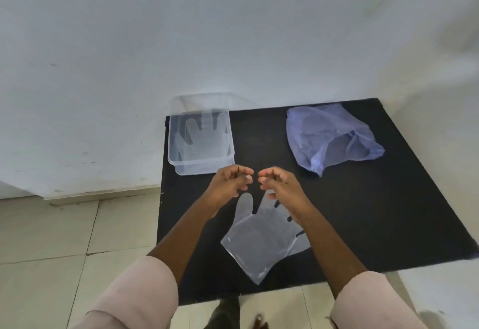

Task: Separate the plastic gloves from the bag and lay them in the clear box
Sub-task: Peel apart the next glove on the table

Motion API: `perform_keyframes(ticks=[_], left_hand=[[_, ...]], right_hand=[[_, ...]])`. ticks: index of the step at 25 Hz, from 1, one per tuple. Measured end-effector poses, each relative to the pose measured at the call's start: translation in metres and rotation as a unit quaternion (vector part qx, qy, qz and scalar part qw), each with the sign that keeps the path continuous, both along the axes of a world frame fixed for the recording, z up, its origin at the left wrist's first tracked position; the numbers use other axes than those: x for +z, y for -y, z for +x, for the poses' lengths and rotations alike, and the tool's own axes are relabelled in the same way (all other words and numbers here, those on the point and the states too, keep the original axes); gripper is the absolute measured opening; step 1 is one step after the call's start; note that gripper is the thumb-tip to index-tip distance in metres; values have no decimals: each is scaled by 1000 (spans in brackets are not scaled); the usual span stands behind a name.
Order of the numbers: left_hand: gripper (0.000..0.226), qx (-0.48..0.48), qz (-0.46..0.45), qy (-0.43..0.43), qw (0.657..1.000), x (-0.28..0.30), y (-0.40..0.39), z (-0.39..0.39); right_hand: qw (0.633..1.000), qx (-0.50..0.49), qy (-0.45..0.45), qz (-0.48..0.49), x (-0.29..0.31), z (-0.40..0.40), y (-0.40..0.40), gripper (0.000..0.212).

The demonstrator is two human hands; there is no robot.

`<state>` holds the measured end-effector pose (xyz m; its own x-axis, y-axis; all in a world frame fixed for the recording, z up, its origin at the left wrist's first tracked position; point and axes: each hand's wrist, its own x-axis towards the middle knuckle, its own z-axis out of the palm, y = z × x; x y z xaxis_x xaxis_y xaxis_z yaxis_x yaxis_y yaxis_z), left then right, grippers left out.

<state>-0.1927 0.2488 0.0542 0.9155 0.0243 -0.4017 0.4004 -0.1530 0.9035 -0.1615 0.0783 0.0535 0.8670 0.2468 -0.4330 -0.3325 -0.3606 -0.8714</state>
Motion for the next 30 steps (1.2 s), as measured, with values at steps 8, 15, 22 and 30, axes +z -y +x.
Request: perform_keyframes(ticks=[8, 15, 22, 30], left_hand=[[15, 19, 30, -67, 997, -33, 29, -75], [15, 62, 39, -137, 988, -74, 12, -110], [14, 52, 60, -137, 987, -85, 3, -116], [29, 112, 180, -99, 972, -104, -10, -126]], right_hand=[[996, -32, -49, -61, -43, -83, 40, 8], [938, 50, -162, -301, -94, -137, 33, 31], [957, -60, -190, -212, -110, -145, 13, 14], [942, -177, -279, -63, -95, -128, 29, 13]])
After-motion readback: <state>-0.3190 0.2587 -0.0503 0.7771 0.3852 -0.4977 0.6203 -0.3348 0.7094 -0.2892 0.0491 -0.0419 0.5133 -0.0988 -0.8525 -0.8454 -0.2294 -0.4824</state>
